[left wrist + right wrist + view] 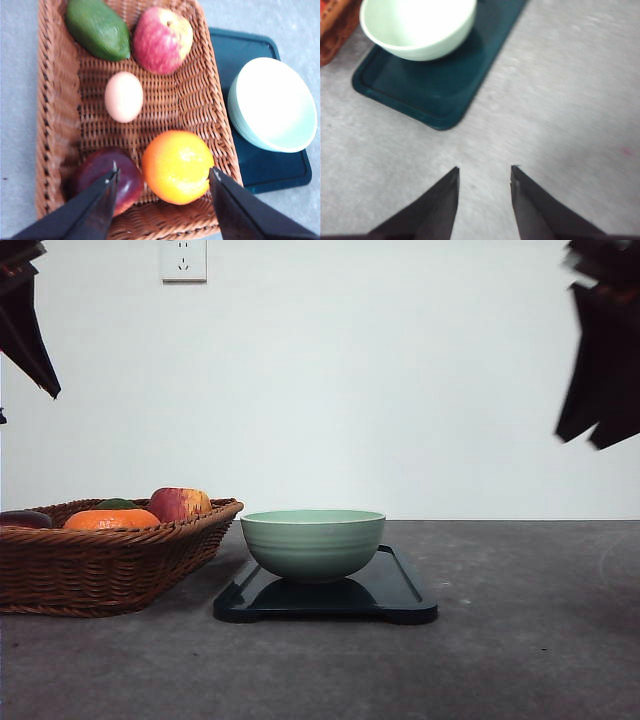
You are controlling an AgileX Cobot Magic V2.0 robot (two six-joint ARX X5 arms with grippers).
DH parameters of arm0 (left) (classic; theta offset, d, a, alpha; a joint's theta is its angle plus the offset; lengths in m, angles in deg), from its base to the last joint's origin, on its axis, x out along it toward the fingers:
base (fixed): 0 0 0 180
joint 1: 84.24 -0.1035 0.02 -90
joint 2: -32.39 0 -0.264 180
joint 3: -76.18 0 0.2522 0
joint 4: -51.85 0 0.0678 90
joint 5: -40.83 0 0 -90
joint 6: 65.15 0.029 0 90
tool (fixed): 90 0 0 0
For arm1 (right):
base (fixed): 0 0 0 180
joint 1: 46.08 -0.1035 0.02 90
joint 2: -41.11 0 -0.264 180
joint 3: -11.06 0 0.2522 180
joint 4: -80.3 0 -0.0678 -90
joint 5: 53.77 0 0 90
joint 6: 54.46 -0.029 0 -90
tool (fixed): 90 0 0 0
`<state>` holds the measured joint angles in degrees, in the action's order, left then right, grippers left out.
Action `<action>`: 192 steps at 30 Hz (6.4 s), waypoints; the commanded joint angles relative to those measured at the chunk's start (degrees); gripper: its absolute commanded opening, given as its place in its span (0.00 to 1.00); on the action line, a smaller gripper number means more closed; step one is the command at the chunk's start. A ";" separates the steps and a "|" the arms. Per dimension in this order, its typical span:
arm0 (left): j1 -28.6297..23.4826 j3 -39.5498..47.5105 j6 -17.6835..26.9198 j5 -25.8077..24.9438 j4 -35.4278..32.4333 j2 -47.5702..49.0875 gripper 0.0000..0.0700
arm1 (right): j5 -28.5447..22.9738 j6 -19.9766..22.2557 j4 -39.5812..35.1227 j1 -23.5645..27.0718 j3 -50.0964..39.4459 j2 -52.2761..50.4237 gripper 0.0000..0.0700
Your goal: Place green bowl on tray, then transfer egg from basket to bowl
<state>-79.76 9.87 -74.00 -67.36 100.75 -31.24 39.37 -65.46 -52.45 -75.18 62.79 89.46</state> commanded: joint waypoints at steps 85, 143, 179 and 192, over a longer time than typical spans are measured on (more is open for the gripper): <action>8.04 -35.82 6.72 16.55 16.42 -38.94 0.23 | -1.75 -2.16 -0.91 -0.35 0.15 -2.02 0.28; 29.59 -46.29 8.13 10.66 6.34 -56.34 0.23 | -1.70 -2.00 -3.71 -0.35 0.15 -2.02 0.28; 30.68 -47.51 7.95 12.85 8.18 -59.60 0.51 | -1.70 -2.02 -3.82 -0.35 0.15 -2.02 0.28; 30.48 -59.80 6.15 12.57 22.00 -58.42 0.50 | -1.73 -2.00 -3.43 -0.35 0.15 -2.02 0.28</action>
<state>-49.56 -48.44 -66.95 -54.64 122.09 -89.30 37.71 -66.93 -55.44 -75.18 62.79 87.22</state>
